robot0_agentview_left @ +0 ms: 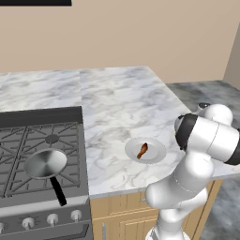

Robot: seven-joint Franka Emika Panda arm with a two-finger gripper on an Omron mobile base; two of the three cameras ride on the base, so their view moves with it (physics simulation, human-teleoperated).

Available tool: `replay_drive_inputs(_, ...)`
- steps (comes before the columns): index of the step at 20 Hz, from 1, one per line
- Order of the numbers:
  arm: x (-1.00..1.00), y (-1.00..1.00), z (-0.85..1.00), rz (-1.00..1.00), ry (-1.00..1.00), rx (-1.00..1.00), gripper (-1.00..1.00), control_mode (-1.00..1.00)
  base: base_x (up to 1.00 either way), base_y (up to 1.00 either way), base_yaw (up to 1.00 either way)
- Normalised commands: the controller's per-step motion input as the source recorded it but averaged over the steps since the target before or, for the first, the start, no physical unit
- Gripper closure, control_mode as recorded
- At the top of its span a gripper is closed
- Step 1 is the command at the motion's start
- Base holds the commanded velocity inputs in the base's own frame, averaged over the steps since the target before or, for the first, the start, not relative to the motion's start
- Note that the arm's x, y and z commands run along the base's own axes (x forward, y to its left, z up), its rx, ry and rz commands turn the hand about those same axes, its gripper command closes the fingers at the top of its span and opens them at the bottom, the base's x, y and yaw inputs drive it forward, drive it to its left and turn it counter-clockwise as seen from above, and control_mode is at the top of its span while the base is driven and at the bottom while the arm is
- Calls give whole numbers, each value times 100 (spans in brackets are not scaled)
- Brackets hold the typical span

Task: Place the chicken drumstick on the plate and place the mushroom on the same plate.

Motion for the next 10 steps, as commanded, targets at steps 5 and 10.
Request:
replay_drive_inputs(5,0,-1,-12,0,2,0,-100,-100,0,0,0)
replay_drive_inputs(10,0,-2,-17,0,4,0,-100,-100,0,0,0)
